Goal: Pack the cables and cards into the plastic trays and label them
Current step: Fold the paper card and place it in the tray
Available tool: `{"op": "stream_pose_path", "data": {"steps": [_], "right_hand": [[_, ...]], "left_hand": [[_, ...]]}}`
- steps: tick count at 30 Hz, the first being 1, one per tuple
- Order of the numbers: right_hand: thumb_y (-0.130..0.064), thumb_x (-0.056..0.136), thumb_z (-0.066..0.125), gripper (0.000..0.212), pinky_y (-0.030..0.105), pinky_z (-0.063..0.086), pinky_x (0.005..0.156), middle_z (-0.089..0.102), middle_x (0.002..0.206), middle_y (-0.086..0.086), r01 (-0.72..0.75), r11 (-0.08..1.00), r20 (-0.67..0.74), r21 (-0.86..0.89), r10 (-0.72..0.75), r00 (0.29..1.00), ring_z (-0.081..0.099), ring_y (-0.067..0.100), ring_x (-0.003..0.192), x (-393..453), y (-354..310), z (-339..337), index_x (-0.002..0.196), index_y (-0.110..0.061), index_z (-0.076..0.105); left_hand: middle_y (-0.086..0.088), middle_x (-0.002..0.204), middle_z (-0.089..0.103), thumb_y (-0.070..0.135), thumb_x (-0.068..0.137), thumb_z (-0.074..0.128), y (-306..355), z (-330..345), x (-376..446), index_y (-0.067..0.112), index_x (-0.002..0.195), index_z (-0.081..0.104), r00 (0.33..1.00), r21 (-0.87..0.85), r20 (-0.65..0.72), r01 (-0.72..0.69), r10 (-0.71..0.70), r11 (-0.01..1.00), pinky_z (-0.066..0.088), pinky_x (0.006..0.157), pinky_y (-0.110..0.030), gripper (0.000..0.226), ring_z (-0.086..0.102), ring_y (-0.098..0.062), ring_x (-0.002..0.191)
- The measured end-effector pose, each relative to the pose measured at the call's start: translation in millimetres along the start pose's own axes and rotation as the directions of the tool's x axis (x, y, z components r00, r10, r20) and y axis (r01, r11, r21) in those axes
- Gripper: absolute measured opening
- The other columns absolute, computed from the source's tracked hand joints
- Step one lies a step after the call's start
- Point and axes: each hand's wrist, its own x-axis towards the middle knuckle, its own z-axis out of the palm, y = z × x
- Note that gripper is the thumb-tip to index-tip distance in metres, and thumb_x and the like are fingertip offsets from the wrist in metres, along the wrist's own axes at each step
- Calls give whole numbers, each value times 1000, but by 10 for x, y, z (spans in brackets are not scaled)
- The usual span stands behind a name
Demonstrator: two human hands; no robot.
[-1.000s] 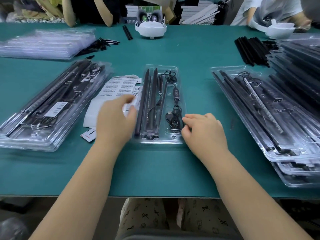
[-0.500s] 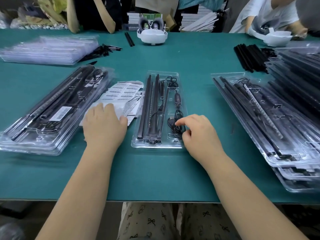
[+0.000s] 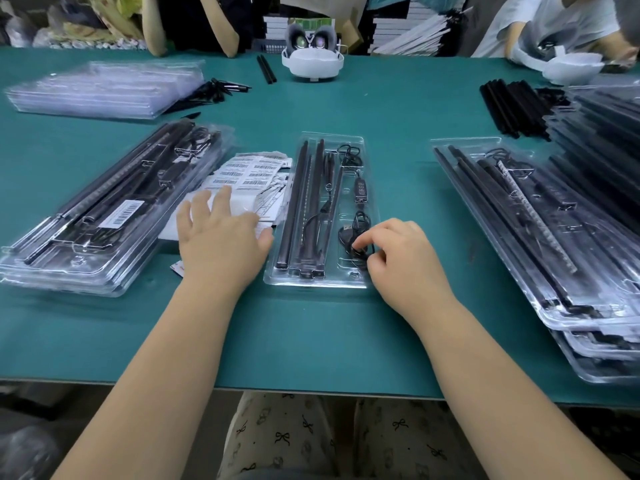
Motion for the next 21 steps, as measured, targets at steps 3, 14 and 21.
{"op": "stream_pose_path", "data": {"steps": [3, 14, 21], "right_hand": [[2, 84, 46, 36, 37, 38, 91, 62, 107, 0, 5, 1000, 6, -5, -5, 1000, 44, 21, 103, 2, 5, -2, 103, -15, 71], [6, 82, 44, 57, 26, 36, 79, 61, 102, -5, 8, 997, -14, 74, -7, 1000, 40, 13, 94, 7, 8, 8, 129, -24, 54], [4, 83, 45, 81, 24, 35, 72, 57, 98, -10, -38, 984, 43, 172, 31, 999, 40, 11, 90, 9, 5, -2, 149, -35, 20]], "left_hand": [[-8, 144, 42, 48, 84, 63, -41, -29, -22, 22, 106, 72, 1000, -25, -3, 11, -11, 1000, 16, 105, -41, 35, 28, -32, 132], [-13, 90, 69, 18, 91, 59, 30, -83, -33, 3, 83, 70, 863, -168, -502, -162, 57, 972, 40, 72, -43, 20, 59, -38, 88], [14, 66, 58, 30, 91, 62, 204, -327, -18, 14, 81, 63, 828, -662, -537, -292, -165, 690, 41, 59, -20, 19, 54, -13, 59]]}}
